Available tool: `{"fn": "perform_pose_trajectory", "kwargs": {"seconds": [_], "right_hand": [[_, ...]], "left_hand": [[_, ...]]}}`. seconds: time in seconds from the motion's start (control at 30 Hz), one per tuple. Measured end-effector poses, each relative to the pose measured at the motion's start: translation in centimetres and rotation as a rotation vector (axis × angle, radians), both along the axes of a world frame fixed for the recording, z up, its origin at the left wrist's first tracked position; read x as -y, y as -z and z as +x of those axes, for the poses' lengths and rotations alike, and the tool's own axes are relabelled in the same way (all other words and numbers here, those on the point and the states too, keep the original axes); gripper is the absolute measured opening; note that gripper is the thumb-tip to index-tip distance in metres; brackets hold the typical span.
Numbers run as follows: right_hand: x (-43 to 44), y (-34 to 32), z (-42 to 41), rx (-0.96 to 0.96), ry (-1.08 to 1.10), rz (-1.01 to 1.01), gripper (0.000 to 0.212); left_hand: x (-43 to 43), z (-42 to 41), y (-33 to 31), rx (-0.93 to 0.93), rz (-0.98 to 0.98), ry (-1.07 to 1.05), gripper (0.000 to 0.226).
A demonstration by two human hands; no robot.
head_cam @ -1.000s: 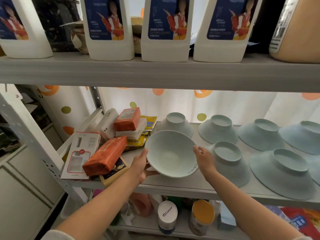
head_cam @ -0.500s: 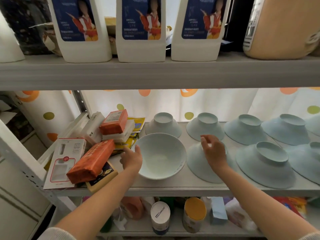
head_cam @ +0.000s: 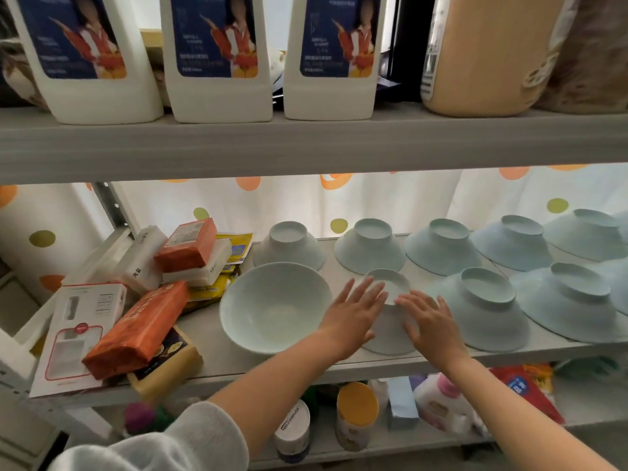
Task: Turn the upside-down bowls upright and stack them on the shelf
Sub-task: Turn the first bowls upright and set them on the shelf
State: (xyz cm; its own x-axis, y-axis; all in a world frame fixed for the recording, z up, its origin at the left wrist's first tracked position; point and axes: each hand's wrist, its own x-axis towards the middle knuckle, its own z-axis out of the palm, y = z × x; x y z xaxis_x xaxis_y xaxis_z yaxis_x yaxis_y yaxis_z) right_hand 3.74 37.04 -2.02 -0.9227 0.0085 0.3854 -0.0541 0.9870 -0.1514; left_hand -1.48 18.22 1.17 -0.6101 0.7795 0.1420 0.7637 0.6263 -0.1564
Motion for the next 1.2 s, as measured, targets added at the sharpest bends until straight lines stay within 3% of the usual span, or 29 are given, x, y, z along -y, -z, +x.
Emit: {"fn": "perform_pose_trajectory", "kwargs": {"seconds": [0.13, 0.33, 0.47, 0.6, 0.67, 0.77, 0.9, 1.0, 1.1, 1.2], "right_hand": [[0.0, -1.0, -0.1, -0.046, -0.011, -0.11, 0.015], [-1.0, -2.6, -0.6, 0.096, -0.099, -0.206, 0.01], [-1.9, -3.8, -0.7, 0.159, -0.135, -0.229, 0.008], [-2.8, -5.0, -0.9, 0.086, -0.139, -0.363, 0.01], [-3.2, -6.1, -0.7, 0.104, -0.054, -0.65, 0.022], [-4.1, -6.9, -0.1, 0.167, 0.092, -1.325, 0.047], [-5.9, -5.4, 0.1, 0.143, 0.235, -1.71, 0.062], [-5.2, -4.8, -0.2, 0.227, 0.181, -1.912, 0.051], [-3.9, -5.9, -1.0, 0.201, 0.227, -1.884, 0.029], [-3.1, -7.6, -2.3, 0.153, 0.284, -1.688, 0.02]], "left_hand": [[-1.5, 0.6, 0.7, 0.046, -0.015, 0.016, 0.074], [-2.4, -0.1, 0.0, 0.008, 0.154, 0.048, 0.023], [-2.8, -0.7, -1.2, 0.239, 0.356, 0.038, 0.019], [-3.4, -1.6, -3.0, 0.538, 0.599, 0.0, 0.01], [-3.6, -1.9, -4.1, 0.644, 0.722, -0.059, 0.009], [-3.5, -2.0, -5.2, 0.845, 0.893, -0.144, 0.005], [-2.5, -2.0, -5.3, 1.282, 1.17, -0.21, 0.009], [-2.3, -1.4, -5.4, 1.506, 1.342, -0.202, 0.008], [-2.4, -0.8, -6.3, 1.567, 1.482, -0.266, 0.014], [-1.5, -0.7, -8.4, 1.581, 1.528, -0.346, 0.045]]}}
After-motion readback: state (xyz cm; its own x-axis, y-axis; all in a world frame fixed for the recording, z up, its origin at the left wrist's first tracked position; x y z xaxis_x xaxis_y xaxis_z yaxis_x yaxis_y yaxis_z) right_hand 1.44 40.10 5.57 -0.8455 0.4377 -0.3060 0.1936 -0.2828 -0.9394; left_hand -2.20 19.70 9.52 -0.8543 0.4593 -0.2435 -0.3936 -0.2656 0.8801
